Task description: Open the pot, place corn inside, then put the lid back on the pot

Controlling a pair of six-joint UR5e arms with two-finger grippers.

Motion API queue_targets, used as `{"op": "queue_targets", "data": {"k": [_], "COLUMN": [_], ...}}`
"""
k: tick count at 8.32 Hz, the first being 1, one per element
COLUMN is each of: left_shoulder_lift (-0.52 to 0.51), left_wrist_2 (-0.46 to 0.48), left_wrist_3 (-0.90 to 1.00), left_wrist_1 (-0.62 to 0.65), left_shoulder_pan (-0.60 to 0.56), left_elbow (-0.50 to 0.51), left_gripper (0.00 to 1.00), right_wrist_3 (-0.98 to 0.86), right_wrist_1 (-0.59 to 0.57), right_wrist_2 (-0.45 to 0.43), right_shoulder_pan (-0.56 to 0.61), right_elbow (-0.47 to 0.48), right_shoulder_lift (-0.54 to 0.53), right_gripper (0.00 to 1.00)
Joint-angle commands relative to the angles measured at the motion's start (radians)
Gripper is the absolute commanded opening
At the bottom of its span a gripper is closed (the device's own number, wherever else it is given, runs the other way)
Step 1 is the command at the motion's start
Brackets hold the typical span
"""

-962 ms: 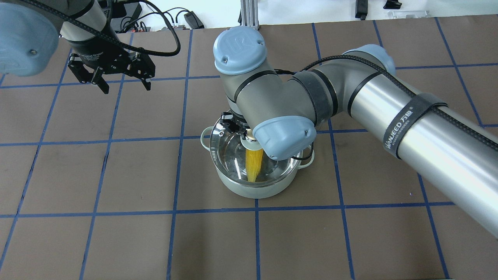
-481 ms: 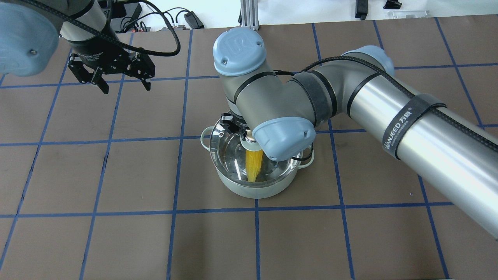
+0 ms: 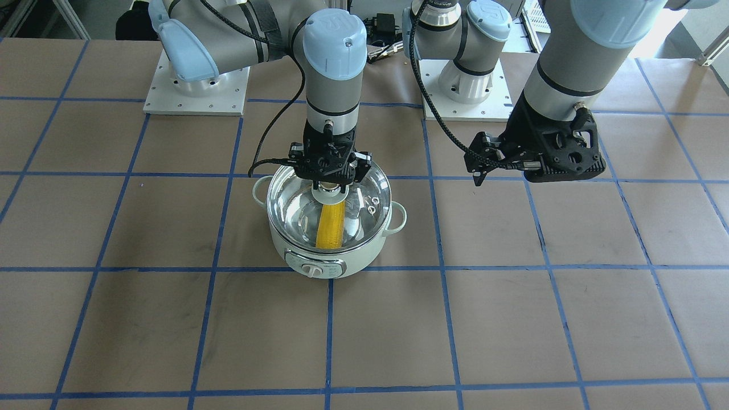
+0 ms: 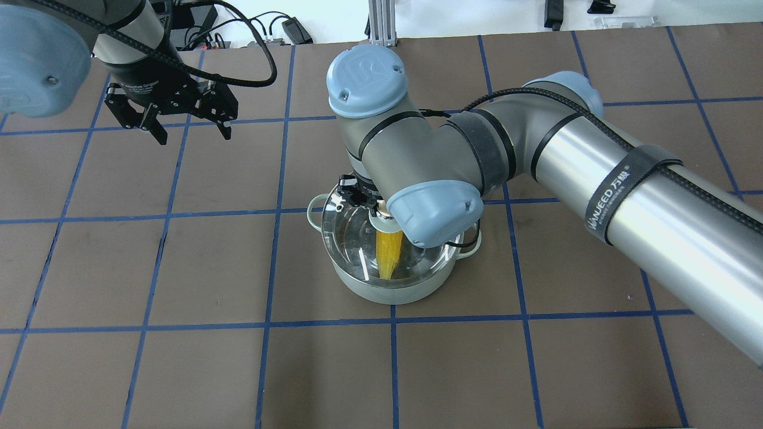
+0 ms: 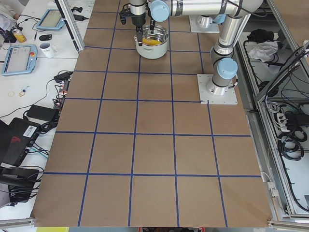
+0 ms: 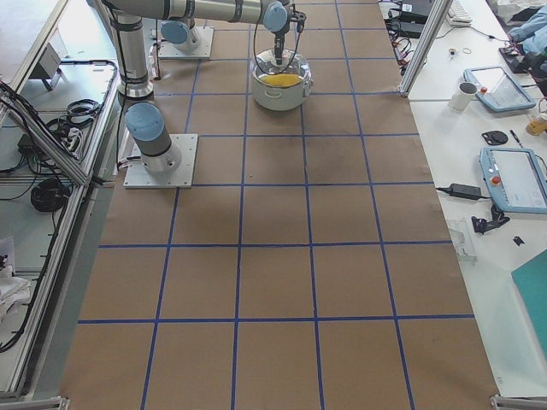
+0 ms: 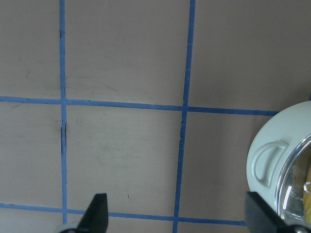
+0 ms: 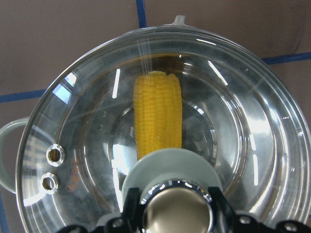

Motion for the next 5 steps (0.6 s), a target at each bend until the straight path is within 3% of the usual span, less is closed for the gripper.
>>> {"op": "queue_targets", "data": {"k": [1, 2, 5], "left_shoulder_lift": [0.0, 0.0, 0.0], "left_wrist_2": [0.0, 0.0, 0.0], "left_wrist_3": [0.0, 0.0, 0.0], "left_wrist_1": [0.001, 0.001, 0.001], "left_shoulder_pan": [0.0, 0.0, 0.0], "left_elbow": [0.0, 0.0, 0.0], "left_gripper": [1.0, 1.0, 1.0], "right_wrist_3": [-0.008, -0.013, -0.022], "right_wrist_1": [0.004, 0.002, -0.002], "right_wrist_2": [-0.035, -0.061, -0.055], "right_shoulder_pan": [0.0, 0.0, 0.0], "right_elbow": [0.001, 0.001, 0.0], "right_shoulder_lift": [0.0, 0.002, 0.0], "right_gripper": [0.12, 0.99, 1.0]}}
